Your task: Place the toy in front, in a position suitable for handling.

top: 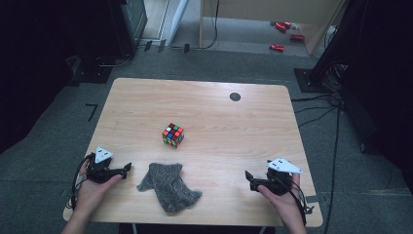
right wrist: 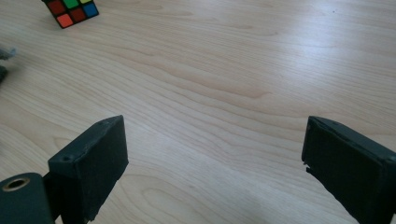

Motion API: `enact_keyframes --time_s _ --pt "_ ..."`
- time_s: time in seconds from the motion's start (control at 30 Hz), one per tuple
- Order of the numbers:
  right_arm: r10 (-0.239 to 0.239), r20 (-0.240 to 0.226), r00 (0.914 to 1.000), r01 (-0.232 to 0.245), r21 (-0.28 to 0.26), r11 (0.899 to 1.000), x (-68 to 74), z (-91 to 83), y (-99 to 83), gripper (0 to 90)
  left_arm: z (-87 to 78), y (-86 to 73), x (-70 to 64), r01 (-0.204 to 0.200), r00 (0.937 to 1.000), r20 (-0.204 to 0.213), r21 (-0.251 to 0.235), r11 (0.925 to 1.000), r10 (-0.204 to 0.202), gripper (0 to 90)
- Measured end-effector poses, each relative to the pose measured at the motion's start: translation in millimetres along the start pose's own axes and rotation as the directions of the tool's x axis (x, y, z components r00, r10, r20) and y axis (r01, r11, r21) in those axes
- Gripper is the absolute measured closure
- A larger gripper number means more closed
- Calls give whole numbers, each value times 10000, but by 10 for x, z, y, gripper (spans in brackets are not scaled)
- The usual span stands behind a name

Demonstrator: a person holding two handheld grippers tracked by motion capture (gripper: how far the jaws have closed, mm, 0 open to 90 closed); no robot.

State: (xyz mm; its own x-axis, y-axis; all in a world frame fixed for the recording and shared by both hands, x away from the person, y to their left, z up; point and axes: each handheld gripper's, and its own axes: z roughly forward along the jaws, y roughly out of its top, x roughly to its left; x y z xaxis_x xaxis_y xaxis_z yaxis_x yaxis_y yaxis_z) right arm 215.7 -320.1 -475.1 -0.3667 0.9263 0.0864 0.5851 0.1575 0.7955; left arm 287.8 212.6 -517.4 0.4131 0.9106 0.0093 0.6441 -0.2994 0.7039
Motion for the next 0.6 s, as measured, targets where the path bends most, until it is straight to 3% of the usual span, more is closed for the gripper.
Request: enact_keyframes --time_s 0.47,0.6 --pt "-422 -737 9964 406 -234 9989 480 87 173 68 6 5 1 9 10000 0 -1 10000 -9 121" --pt "-715 -1054 9919 681 -360 9970 664 147 191 123 6 5 1 21 10000 4 -1 10000 -21 121"
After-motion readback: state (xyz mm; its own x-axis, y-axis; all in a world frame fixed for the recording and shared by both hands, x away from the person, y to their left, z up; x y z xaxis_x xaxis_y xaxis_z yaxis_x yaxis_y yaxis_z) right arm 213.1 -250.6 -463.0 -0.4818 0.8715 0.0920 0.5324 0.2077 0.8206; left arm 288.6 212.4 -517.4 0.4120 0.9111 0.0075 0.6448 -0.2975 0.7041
